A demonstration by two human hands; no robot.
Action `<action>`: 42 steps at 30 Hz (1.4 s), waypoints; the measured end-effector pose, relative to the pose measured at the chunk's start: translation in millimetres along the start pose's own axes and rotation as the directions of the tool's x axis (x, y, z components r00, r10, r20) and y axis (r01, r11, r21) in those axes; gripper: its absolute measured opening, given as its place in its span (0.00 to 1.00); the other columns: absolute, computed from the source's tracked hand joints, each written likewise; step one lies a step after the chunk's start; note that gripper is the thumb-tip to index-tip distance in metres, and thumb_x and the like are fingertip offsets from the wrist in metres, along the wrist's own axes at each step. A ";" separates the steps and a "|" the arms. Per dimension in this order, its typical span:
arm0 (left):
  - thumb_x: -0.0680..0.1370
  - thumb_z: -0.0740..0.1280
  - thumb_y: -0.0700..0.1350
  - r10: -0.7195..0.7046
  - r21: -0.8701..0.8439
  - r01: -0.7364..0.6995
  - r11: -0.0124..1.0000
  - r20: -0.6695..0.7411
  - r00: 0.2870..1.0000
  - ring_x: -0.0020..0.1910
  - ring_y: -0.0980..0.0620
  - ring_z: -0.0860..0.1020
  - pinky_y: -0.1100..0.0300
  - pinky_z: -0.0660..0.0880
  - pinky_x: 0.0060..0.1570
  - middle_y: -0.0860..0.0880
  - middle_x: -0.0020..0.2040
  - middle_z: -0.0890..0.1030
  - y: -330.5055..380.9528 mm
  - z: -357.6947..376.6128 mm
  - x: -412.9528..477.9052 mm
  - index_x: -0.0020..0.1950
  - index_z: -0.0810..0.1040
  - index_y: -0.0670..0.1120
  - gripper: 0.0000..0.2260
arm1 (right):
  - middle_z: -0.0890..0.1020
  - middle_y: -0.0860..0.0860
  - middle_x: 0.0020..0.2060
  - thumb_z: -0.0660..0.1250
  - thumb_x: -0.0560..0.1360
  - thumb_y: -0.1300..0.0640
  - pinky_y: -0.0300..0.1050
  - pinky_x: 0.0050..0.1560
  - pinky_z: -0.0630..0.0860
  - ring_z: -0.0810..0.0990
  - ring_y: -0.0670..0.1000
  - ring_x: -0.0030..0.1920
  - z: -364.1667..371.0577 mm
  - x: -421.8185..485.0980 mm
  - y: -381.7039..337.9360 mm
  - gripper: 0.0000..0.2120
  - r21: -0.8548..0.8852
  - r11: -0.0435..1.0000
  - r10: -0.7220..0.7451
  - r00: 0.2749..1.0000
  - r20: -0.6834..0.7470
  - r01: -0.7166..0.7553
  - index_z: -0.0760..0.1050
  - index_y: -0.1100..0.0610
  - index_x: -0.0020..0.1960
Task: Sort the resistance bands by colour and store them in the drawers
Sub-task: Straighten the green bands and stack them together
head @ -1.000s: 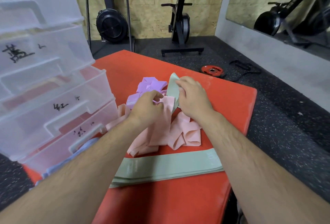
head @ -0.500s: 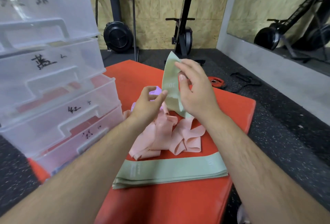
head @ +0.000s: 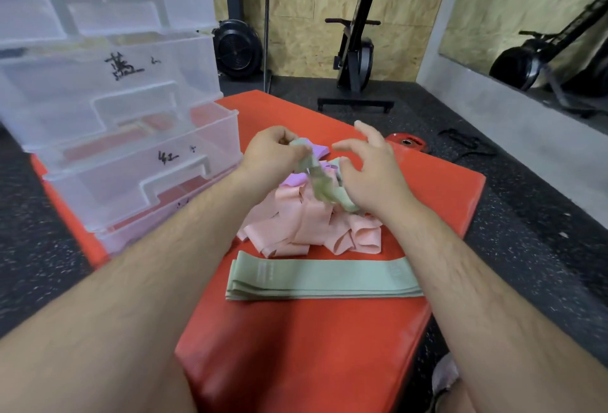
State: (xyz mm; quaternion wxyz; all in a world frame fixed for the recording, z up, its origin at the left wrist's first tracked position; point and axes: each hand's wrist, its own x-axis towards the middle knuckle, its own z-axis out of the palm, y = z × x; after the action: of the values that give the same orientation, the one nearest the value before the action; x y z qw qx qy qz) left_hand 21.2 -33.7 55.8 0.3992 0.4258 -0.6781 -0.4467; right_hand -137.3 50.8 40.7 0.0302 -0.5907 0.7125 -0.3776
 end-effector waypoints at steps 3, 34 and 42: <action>0.71 0.67 0.33 0.060 0.168 -0.065 0.984 0.034 0.998 0.31 0.52 0.75 0.61 0.74 0.31 0.49 0.36 0.77 1.9 -4.4 -2.4 0.49 0.77 0.43 0.09 | 0.71 0.48 0.73 0.59 0.80 0.63 0.36 0.70 0.63 0.66 0.51 0.73 9.2 -4.7 -6.0 0.19 0.083 0.992 -0.100 0.994 0.050 0.096 0.76 0.51 0.67; 0.73 0.74 0.35 0.142 -0.065 -0.142 0.988 -0.010 0.990 0.44 0.50 0.81 0.53 0.80 0.51 0.50 0.42 0.82 5.1 -63.3 -26.6 0.44 0.81 0.50 0.10 | 0.81 0.44 0.39 0.70 0.76 0.46 0.51 0.56 0.63 0.77 0.51 0.49 -15.7 -9.1 24.3 0.06 -0.340 0.940 0.108 0.927 0.358 0.022 0.78 0.46 0.43; 0.73 0.74 0.35 0.013 -0.165 -0.026 0.986 -0.078 0.997 0.44 0.47 0.83 0.49 0.81 0.53 0.47 0.43 0.82 -8.7 -83.2 -33.9 0.46 0.80 0.49 0.09 | 0.82 0.50 0.40 0.75 0.73 0.48 0.49 0.48 0.69 0.77 0.50 0.44 -67.0 -25.4 56.8 0.11 -0.183 0.974 0.187 0.927 0.326 -0.132 0.80 0.55 0.46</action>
State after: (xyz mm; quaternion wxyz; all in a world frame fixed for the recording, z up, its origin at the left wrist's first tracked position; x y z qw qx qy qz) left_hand 110.6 -26.2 65.6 0.4635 0.4011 -0.6269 -0.4810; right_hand -209.0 107.4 45.7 0.1371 -0.5877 0.7697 -0.2083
